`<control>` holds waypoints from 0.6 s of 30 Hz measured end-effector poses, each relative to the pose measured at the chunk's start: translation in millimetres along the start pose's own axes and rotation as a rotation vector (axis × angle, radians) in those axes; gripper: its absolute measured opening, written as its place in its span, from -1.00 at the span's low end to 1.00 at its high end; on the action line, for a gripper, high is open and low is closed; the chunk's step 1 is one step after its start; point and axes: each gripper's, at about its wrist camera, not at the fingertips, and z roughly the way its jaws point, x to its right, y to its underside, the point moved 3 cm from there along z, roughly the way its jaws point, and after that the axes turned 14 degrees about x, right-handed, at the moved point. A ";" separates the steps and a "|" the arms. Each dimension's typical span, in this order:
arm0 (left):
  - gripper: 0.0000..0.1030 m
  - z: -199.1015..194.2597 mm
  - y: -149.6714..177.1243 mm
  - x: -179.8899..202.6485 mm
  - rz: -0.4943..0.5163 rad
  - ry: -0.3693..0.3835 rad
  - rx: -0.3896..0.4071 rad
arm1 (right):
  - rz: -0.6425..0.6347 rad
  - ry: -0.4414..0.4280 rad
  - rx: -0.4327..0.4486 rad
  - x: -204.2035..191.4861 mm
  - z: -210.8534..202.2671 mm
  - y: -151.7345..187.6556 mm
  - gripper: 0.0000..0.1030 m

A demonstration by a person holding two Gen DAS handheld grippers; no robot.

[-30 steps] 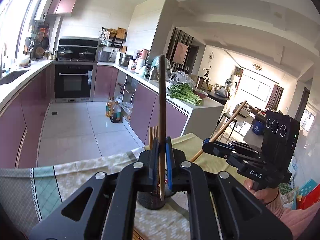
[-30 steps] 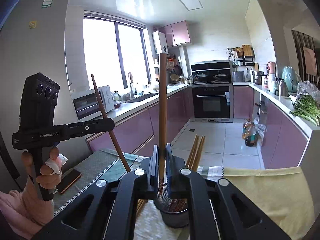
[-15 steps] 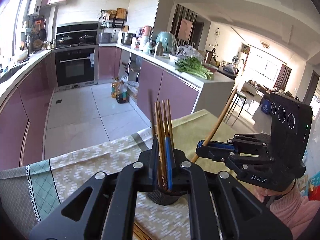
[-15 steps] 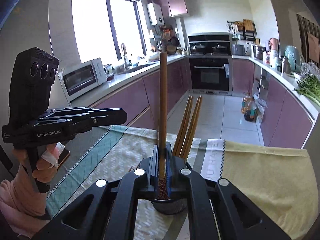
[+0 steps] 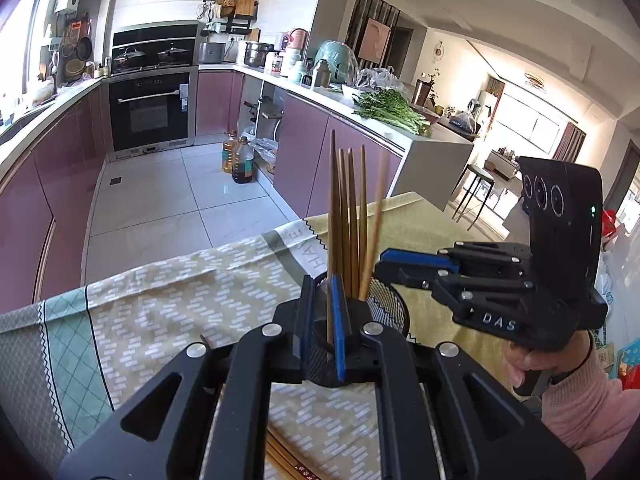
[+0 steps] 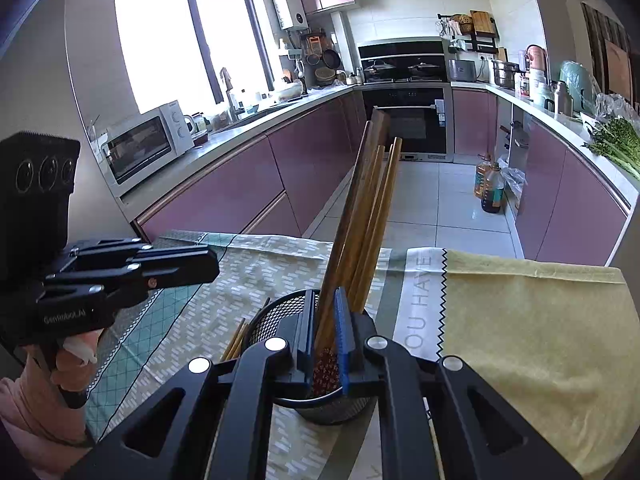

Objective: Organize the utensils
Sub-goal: 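Lower both chopsticks into the mesh cup and open both grippers, then move both open grippers back over the chopsticks lying on the cloth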

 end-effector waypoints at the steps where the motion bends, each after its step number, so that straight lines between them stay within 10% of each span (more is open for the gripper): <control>1: -0.83 -1.1 3.8 -1.8 -0.006 -0.001 -0.002 | -0.002 0.001 0.000 0.0 0.3 0.4 -0.81; 18: -0.32 -40.4 58.0 -35.9 -0.050 -0.108 -0.008 | -0.084 -0.183 0.034 -59.1 -35.8 26.7 -0.17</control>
